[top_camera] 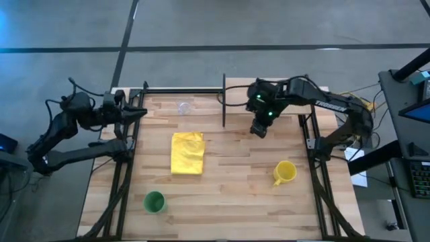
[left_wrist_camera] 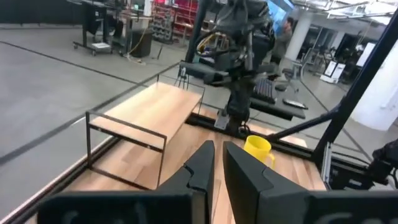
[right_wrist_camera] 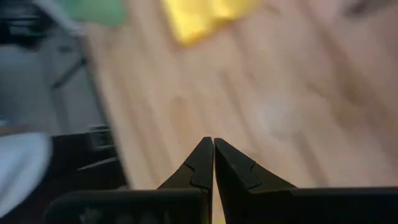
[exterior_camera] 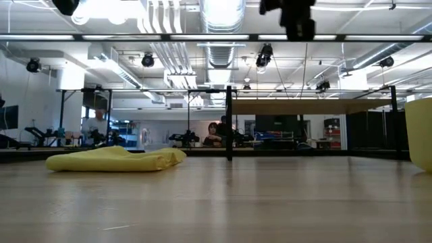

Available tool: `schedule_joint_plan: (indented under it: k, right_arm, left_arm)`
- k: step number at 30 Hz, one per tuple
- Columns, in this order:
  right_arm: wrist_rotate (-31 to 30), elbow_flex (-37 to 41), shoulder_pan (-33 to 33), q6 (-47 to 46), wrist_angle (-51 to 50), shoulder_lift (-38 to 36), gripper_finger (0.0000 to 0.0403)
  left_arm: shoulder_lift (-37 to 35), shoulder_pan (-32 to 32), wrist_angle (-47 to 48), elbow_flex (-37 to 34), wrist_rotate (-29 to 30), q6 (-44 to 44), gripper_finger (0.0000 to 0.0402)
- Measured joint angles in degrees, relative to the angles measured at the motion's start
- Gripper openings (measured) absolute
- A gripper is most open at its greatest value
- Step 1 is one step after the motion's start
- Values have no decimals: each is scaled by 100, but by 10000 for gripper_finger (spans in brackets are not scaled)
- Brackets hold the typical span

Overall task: Stack small to large cups/mugs on shelf
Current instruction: Put the green cup on the shelf

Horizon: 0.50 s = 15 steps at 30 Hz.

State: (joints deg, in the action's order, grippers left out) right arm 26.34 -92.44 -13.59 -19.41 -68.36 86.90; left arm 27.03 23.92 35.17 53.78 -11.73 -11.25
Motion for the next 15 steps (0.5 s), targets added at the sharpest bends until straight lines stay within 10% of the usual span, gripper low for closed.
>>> schedule_joint_plan:
  k: [15]
  right_arm:
    - [875, -862, 841, -345, 1492, 1019, 9]
  left_arm:
    - [541, -4, 2135, 266, -2180, 111, 20]
